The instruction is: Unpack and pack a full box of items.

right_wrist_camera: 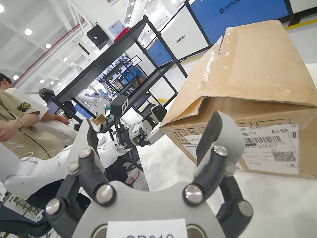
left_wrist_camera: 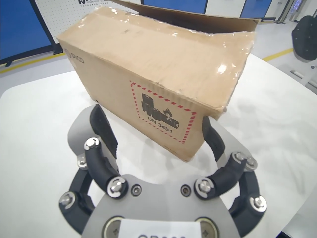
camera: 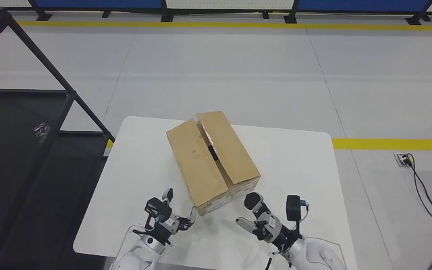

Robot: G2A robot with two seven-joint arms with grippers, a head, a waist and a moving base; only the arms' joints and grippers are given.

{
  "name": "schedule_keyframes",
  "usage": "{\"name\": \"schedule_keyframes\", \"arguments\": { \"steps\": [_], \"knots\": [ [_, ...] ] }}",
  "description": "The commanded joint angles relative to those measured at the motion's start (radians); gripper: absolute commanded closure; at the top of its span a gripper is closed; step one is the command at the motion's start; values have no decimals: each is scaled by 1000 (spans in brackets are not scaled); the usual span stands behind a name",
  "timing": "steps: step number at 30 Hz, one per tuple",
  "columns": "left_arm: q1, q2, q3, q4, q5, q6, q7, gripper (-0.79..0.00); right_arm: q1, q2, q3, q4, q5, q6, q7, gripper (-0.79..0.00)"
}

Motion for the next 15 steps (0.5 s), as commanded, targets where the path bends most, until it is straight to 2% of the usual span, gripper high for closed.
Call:
{"name": "schedule_keyframes", "arguments": {
  "steps": [1,4,9,15],
  "knots": [
    [-8,-2,15,-1,3,0,-5,-785,7,-1,-3,-2,88,36,34,-785],
    [-23,-5,34,2,4,3,-12,-785,17,-2,-7,-2,196,63,89,-785],
    [-35,-7,47,4,7,3,-12,-785,39,-1,4,0,242,98,121,-785],
    [11,3,-7,-17,-37,-41,-4,-785,39,-1,4,0,242,98,121,-785]
  ]
}}
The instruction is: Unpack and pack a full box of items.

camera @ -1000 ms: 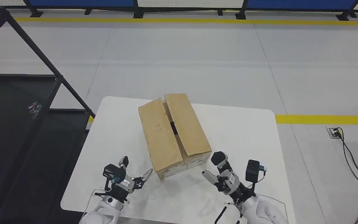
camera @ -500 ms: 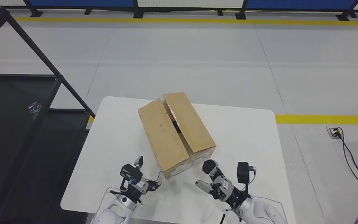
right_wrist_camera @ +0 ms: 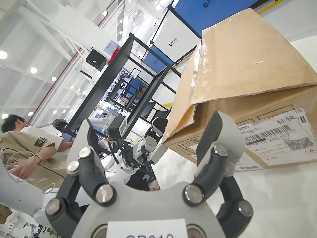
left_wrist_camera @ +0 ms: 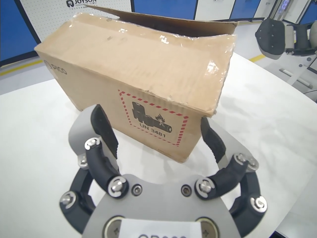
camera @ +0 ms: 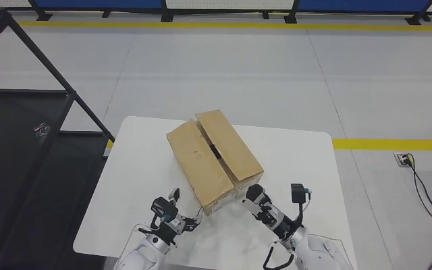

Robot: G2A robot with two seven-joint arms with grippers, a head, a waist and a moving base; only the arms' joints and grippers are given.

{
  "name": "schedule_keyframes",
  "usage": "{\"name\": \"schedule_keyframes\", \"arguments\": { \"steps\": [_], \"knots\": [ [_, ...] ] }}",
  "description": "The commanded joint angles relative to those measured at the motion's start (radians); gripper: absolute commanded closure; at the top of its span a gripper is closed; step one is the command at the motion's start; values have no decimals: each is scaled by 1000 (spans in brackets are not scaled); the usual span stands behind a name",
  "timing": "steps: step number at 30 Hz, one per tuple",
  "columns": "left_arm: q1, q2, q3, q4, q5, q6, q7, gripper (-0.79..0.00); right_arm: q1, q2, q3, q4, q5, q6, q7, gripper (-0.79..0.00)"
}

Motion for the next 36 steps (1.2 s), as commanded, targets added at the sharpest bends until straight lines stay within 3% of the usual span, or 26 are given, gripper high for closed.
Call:
{"name": "schedule_keyframes", "arguments": {
  "steps": [1,5,9,28,36],
  "knots": [
    [21,5,-30,-13,-17,-9,1,-785,0,0,0,0,0,0,0,-785],
    [39,10,-74,-14,-33,14,3,-785,-6,-1,-2,-10,15,4,1,-785],
    [14,8,-72,12,-49,23,-13,-785,7,-2,-7,-4,41,23,27,-785],
    [-80,-6,41,70,4,11,-35,-785,8,-5,-13,9,234,41,101,-785],
    [-98,-13,83,65,12,14,-41,-785,36,-12,-10,32,290,126,73,-785]
  ]
}}
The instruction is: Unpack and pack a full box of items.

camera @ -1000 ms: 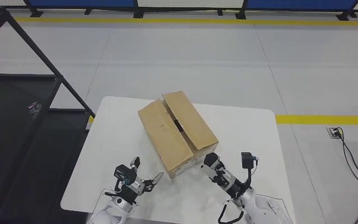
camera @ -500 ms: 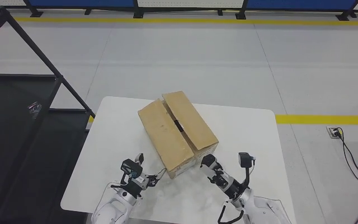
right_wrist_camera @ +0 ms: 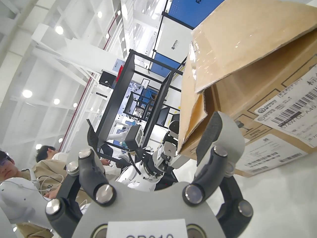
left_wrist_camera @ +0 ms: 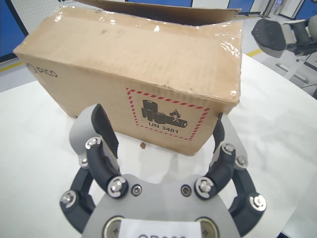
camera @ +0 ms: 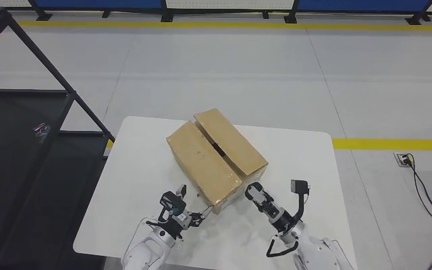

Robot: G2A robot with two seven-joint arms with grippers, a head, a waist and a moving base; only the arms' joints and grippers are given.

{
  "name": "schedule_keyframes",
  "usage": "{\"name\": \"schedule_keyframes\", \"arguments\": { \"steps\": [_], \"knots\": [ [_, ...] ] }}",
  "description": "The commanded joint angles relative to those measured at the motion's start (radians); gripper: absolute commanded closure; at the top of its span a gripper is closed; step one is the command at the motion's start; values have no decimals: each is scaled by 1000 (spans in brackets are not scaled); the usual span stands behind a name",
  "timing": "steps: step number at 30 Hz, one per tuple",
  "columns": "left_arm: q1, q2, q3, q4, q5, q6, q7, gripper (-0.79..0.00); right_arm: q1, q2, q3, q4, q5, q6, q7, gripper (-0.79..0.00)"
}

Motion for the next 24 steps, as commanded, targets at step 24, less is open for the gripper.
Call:
{"name": "schedule_keyframes", "arguments": {
  "steps": [24],
  "knots": [
    [55,10,-80,-18,-48,21,50,-785,124,-33,-46,100,83,87,-30,-785]
  ]
}}
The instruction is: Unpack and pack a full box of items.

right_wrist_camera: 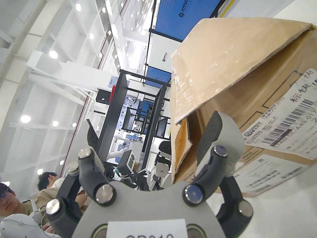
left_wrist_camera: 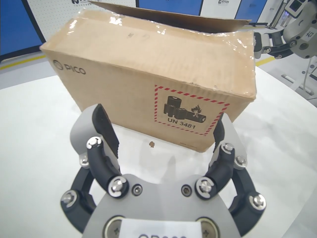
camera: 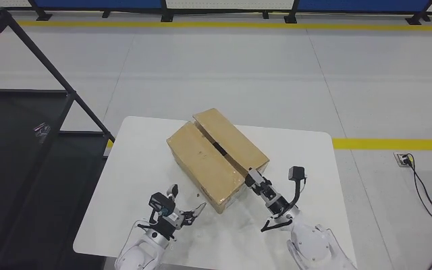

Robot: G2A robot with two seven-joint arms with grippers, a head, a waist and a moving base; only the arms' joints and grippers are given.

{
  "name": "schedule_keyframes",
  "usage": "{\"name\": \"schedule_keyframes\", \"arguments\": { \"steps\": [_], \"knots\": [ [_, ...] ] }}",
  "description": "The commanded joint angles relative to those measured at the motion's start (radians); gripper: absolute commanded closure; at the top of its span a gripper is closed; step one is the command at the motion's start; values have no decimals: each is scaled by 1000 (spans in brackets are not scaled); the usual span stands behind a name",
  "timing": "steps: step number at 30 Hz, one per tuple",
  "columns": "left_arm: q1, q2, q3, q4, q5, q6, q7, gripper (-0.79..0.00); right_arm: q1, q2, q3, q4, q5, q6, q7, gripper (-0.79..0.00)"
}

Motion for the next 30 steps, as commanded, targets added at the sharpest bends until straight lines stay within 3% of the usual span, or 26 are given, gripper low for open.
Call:
{"name": "schedule_keyframes", "arguments": {
  "steps": [1,19,30],
  "knots": [
    [12,3,-20,-8,-8,2,3,-785,6,-2,-3,7,9,-8,12,-785],
    [20,8,-59,-31,-36,-7,2,-785,-11,-4,-19,-34,25,-36,139,-785],
    [33,10,-72,-35,-41,-6,17,-785,-1,-20,-75,-40,-129,34,25,-785]
  ]
}}
